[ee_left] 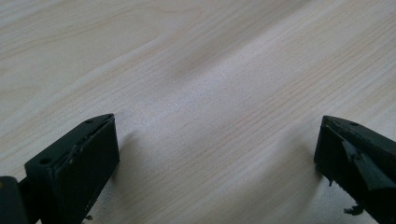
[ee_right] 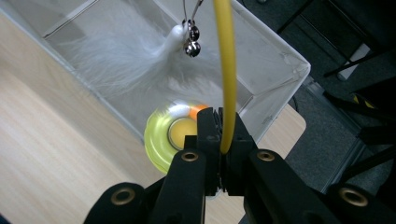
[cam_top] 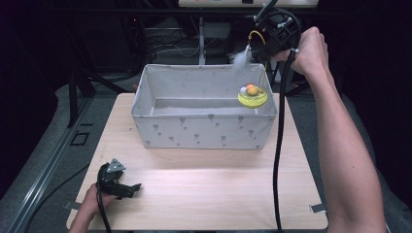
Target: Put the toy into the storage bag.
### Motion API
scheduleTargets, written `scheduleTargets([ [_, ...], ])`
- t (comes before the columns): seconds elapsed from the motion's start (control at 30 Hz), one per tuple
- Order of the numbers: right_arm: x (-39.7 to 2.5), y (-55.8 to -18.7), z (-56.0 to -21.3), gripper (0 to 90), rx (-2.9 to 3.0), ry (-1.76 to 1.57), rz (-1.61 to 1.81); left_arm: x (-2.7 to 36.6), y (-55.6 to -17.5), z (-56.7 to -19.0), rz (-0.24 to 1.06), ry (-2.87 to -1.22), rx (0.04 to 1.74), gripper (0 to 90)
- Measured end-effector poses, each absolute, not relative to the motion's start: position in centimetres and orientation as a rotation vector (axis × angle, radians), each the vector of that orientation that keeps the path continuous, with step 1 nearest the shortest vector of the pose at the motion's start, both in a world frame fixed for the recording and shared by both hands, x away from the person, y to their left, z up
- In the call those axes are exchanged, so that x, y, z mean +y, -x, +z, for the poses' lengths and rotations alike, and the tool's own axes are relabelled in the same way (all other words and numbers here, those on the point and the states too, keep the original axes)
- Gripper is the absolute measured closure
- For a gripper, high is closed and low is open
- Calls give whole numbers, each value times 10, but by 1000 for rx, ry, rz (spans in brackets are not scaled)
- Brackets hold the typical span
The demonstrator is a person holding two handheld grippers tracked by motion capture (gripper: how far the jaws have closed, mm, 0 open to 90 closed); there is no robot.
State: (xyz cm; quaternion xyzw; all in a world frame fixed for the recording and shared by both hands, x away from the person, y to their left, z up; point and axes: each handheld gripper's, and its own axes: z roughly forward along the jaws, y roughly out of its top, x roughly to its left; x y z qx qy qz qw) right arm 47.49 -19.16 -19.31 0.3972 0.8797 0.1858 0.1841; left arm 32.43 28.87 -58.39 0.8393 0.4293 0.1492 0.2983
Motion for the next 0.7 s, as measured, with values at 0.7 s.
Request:
scheduleTargets([
  [0.7,-199,-505,-247,885,2492,-1196,534,289,-324,-584,400,-2230,1136,0],
])
